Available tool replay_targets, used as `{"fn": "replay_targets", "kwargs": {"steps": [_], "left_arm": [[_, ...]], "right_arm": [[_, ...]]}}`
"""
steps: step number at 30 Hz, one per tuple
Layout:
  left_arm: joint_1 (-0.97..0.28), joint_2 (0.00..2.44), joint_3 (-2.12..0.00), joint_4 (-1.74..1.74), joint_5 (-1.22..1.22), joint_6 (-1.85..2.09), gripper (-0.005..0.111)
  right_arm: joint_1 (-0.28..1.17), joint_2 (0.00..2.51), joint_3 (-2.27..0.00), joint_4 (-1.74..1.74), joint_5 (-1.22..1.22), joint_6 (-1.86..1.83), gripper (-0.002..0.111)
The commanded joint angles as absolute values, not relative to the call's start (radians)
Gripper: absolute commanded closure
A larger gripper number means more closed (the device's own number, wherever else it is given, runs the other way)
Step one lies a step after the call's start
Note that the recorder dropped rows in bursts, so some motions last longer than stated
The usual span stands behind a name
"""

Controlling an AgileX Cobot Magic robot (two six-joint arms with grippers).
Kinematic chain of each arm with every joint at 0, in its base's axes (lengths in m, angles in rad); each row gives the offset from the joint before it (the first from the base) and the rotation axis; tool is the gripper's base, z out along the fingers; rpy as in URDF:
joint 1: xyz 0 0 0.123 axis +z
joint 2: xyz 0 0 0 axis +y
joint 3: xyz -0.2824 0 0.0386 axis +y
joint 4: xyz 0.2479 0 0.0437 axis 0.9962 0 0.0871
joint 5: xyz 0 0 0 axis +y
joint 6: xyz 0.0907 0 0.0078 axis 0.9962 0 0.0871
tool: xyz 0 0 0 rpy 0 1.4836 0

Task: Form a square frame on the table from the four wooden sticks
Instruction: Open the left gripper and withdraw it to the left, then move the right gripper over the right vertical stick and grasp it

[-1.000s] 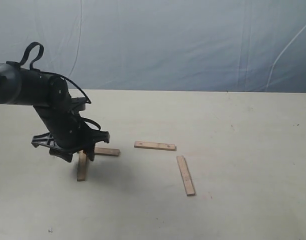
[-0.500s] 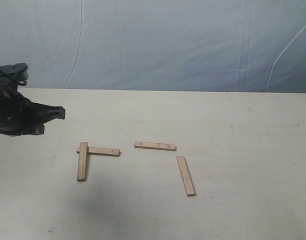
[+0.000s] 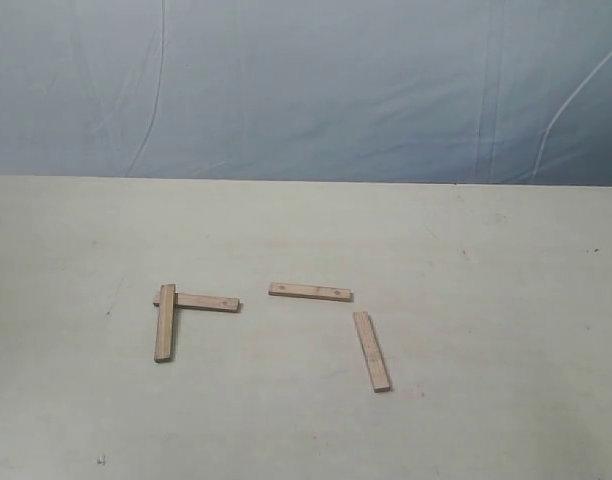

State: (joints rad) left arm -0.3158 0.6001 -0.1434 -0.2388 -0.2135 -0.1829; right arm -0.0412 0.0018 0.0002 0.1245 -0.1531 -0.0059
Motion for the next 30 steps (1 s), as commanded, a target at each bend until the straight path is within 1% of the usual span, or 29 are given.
{"fn": "replay_targets", "kwargs": {"steps": [1, 3, 5, 8, 13, 16, 18, 21, 23, 25, 28, 30], "left_arm": [[-0.322, 0.378, -0.008, -0.254, -0.260, -0.183, 0.107], [-0.322, 0.293, 0.000, -0.258, -0.268, -0.183, 0.107], [-0.322, 0.211, 0.000, -0.248, -0.201, -0.172, 0.107], [-0.322, 0.119, 0.000, -0.232, -0.159, -0.172, 0.107], [-0.322, 0.055, 0.000, -0.179, -0.096, -0.172, 0.107], [-0.320, 0.045, 0.000, -0.166, -0.059, -0.172, 0.107], [-0.316, 0.045, 0.000, -0.162, -0.066, -0.172, 0.107], [-0.276, 0.045, 0.000, -0.165, -0.087, -0.172, 0.107], [-0.228, 0.045, 0.000, -0.176, -0.083, -0.172, 0.107], [-0.170, 0.045, 0.000, -0.190, -0.075, -0.172, 0.107], [-0.085, 0.045, 0.000, -0.198, -0.066, -0.174, 0.107], [-0.046, 0.045, 0.000, -0.210, -0.040, -0.175, 0.107]], "right_arm": [[-0.039, 0.000, 0.000, 0.268, -0.376, 0.318, 0.109], [-0.039, 0.000, -0.023, 0.175, -0.378, 0.385, 0.109], [-0.039, 0.047, -0.061, 0.047, -0.407, 0.420, 0.109], [-0.039, 0.174, -0.114, -0.052, -0.552, 0.463, 0.109], [-0.039, 0.482, -0.221, -0.051, -0.804, 0.463, 0.109], [-0.039, 0.699, -0.323, -0.058, -0.871, 0.463, 0.109], [-0.039, 0.829, -0.397, -0.076, -0.858, 0.463, 0.109], [-0.039, 1.022, -0.523, -0.179, -0.763, 0.496, 0.109], [-0.039, 1.152, -0.632, -0.295, -0.601, 0.574, 0.109], [-0.017, 1.270, -0.757, -0.489, -0.383, 0.727, 0.109], [0.080, 1.405, -0.912, -0.812, -0.069, 0.945, 0.109], [0.156, 1.467, -0.972, -0.914, 0.081, 0.979, 0.109]]}}
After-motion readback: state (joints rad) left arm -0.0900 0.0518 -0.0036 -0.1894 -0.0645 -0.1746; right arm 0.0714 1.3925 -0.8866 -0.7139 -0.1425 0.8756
